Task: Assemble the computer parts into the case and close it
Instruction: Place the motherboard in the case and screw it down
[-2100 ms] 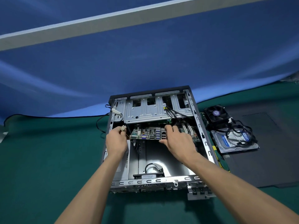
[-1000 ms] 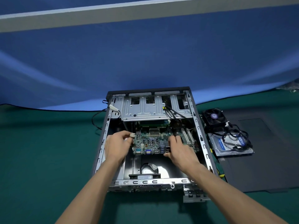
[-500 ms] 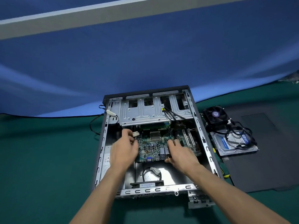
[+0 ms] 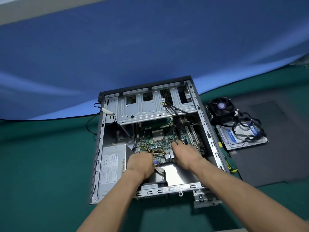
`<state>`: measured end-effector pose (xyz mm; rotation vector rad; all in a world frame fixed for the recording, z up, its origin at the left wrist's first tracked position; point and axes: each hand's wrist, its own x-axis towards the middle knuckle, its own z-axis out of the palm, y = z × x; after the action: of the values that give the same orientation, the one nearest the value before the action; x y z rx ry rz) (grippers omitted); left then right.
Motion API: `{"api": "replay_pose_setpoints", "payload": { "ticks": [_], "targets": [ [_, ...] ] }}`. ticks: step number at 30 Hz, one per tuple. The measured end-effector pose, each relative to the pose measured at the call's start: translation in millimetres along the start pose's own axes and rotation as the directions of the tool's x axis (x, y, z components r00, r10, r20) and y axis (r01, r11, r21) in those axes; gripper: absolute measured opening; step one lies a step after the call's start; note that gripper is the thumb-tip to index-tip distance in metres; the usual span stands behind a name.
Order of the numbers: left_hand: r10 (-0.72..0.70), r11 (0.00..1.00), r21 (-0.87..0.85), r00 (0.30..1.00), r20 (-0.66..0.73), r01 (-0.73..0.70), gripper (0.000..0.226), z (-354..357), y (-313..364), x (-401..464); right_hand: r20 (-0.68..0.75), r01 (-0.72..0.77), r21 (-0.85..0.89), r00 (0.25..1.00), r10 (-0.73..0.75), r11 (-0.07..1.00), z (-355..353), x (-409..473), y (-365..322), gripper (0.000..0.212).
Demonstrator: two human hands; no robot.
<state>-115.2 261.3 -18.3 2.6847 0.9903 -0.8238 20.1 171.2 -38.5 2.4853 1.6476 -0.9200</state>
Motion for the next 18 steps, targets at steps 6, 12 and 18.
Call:
{"api": "replay_pose_setpoints", "payload": {
  "ticks": [6, 12, 18],
  "targets": [
    [-0.088, 0.78, -0.569, 0.946, 0.312, 0.261, 0.016, 14.6, 5.3, 9.3, 0.016, 0.028, -0.034, 0.999, -0.027, 0.999, -1.2, 3.0, 1.9, 0.036],
    [-0.101, 0.476, -0.853, 0.977, 0.19, 0.215, 0.027, 15.4, 0.2, 5.8, -0.038, 0.042, -0.08, 0.998, -0.045, 0.996, -3.7, 3.8, 0.0, 0.024],
    [-0.148, 0.426, -0.884, 0.979, 0.141, 0.192, 0.03, 16.0, -2.5, 6.2, 0.065, 0.005, -0.091, 0.998, 0.001, 0.996, -6.6, -0.3, 0.2, 0.016]
  ]
}}
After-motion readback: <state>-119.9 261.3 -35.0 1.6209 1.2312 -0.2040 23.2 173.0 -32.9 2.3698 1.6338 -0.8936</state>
